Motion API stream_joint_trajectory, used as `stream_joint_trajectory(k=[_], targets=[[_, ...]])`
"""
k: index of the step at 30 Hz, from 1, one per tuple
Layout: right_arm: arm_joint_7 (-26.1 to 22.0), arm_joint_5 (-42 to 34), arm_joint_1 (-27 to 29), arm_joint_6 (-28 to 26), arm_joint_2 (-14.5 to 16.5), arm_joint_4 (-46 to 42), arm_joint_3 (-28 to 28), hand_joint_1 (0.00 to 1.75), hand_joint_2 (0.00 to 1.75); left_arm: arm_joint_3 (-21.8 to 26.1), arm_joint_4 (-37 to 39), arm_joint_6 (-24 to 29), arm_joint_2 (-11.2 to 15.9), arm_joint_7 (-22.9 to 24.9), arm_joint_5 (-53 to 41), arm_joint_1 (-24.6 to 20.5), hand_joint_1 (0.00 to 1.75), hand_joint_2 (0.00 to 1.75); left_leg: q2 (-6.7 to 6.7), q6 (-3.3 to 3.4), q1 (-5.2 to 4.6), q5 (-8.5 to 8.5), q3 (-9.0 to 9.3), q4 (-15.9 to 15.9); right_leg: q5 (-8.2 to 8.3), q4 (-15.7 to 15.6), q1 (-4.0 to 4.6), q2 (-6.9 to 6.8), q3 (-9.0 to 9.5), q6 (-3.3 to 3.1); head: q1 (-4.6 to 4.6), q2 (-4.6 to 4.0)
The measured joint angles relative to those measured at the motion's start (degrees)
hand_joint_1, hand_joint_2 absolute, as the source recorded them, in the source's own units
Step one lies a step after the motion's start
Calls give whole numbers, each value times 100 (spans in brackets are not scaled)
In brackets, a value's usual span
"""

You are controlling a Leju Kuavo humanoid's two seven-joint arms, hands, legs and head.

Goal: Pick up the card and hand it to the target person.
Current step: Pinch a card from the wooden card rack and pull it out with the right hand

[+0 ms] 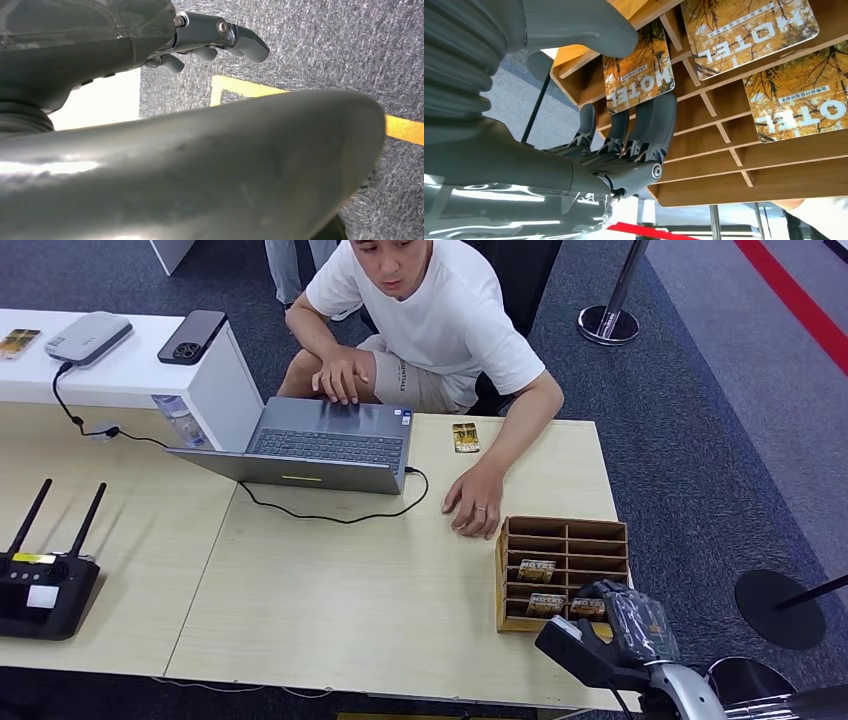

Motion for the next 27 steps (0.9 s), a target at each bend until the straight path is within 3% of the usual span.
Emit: stream_joint_trajectory(k=[4,24,27], targets=[[0,0,21,0,18,18,0,91,175,0,0,-1,-1,-21,0,1,0,0,0,0,0,0,0,0,0,0,0,0,0,0,0,0],[-4,-2,58,-2,38,17,-13,131,175,0,0,-57,-1,-93,-8,3,0,0,0,0,0,0,1,0,0,0,0,0,0,0,-1,0],[-4,-2,70,-2,39,15,-14,137,175,0,0,-71,0,-148,-9,4,0,131,0,0,0,0,1,0,0,0,0,1,0,0,-1,0]])
